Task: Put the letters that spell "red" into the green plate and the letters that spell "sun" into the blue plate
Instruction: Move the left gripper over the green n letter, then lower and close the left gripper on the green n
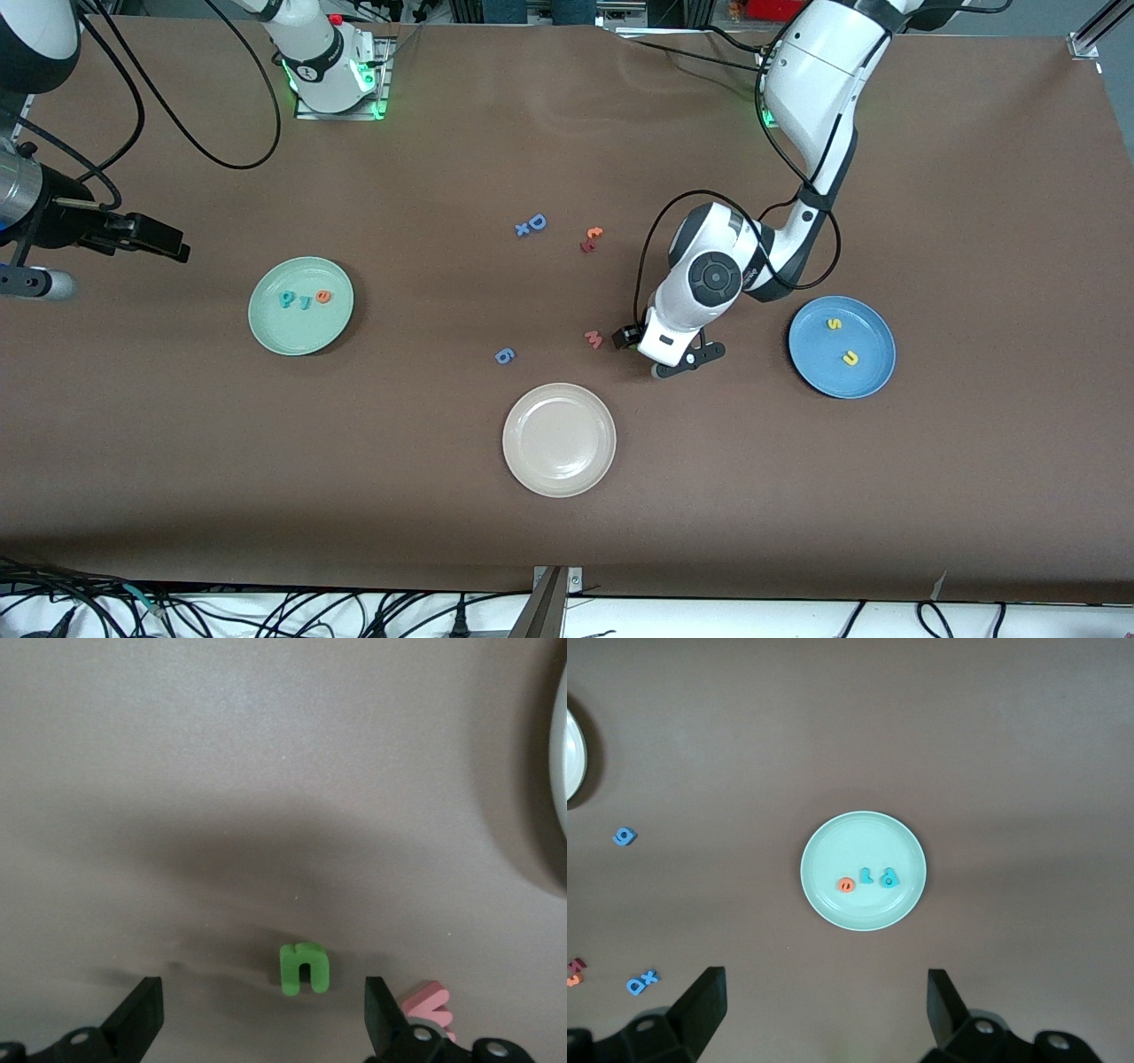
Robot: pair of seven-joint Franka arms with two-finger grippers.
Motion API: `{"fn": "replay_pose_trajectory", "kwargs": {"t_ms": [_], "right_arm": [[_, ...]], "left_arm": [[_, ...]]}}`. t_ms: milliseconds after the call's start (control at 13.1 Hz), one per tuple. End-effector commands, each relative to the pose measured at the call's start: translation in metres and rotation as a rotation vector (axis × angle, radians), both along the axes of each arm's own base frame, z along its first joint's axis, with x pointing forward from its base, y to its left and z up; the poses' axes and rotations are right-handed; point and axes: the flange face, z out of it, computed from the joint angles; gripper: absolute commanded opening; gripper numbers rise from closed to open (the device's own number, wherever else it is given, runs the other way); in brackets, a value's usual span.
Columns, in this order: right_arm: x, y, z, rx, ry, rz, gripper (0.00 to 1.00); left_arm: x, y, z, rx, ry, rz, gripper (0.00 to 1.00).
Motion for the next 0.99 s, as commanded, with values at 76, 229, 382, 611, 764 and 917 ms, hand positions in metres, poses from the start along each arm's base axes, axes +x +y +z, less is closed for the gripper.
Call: {"fn": "replay_pose_trajectory", "kwargs": {"t_ms": [76,229,382,611,764,917], "right_arm": [[0.0001,0.0041,-0.0033,-0.024,0.001,0.003,1.00],[0.0009,0.0051,-0.0050,-0.026,0.003,0.005,1.00],[0.0010,0.0051,-0.0050,-0.026,0.003,0.005,1.00],[0.0031,0.0037,-0.0076,-0.028,0.003,0.003,1.00],[0.0028,0.0037,-0.0084,-0.028,0.006,0.003,1.00],[0.0027,0.0046,-0.0091,-0.028,0.007,0.005,1.00]], "left_arm": [[0.0025,-0.0136,-0.0062,-0.007,-0.003,-0.002,1.00],[0.0021,-0.0134,-0.0083,-0.006,0.000,-0.002,1.00],[0.0017,-0.0132,-0.0119,-0.004,0.004,-0.002,1.00],[0.0059,-0.0155,-0.0081,-0.011,-0.005,0.004,0.86],[0.0057,-0.0154,-0.0092,-0.009,-0.002,0.019,0.59],[0.0062,-0.0157,-0.0085,-0.009,-0.003,0.019,0.44]]}}
